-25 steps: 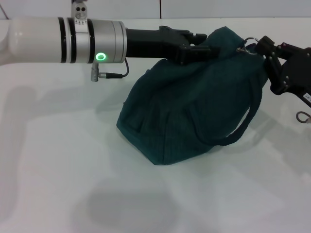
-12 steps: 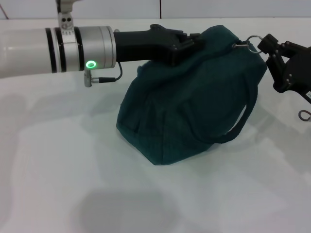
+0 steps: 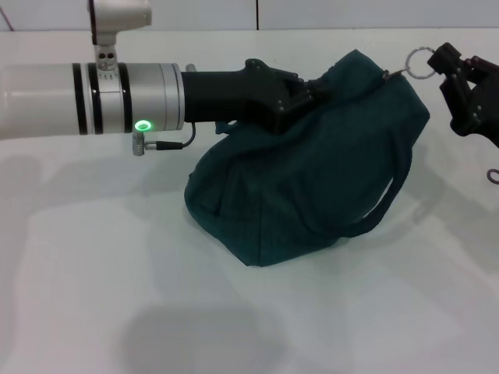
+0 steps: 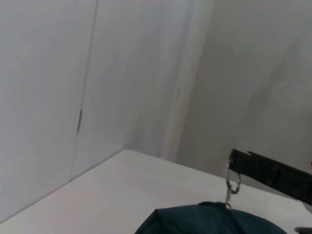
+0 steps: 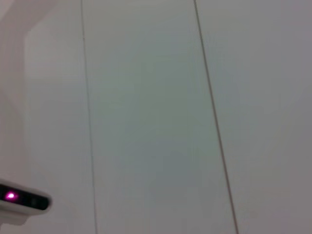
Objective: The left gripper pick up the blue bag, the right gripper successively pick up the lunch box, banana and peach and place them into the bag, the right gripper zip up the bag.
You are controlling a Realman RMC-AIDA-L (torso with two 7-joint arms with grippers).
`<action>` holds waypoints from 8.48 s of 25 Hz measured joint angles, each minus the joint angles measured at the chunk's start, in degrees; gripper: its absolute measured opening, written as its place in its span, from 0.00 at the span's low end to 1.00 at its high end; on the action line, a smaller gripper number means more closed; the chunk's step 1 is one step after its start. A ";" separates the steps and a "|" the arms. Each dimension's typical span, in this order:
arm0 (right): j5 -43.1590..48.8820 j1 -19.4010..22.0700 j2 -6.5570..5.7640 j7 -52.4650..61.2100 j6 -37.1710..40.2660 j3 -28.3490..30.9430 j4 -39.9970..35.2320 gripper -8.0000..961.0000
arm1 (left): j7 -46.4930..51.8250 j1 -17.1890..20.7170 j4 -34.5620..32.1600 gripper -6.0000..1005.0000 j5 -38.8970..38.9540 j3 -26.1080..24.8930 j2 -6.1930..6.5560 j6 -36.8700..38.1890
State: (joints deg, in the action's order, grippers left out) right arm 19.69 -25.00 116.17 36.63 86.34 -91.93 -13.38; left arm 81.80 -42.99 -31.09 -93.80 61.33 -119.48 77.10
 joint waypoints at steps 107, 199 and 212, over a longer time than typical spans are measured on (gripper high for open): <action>10.52 -2.69 -0.59 3.24 -13.69 1.93 -1.58 0.28 | -8.77 0.80 -0.46 0.05 3.38 -2.62 -0.05 -0.09; 22.01 -0.59 -1.40 9.62 6.86 6.53 -7.92 0.63 | -52.47 18.34 21.12 0.72 34.63 -2.33 -0.64 21.81; 22.70 0.14 -0.42 4.16 7.07 6.37 -7.46 0.63 | -56.79 18.38 23.13 0.72 34.74 -2.48 -0.93 22.02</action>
State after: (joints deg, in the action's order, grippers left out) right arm 42.39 -24.86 115.75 40.79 93.42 -85.57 -20.84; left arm 25.01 -24.61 -7.97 -59.06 58.85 -120.41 99.12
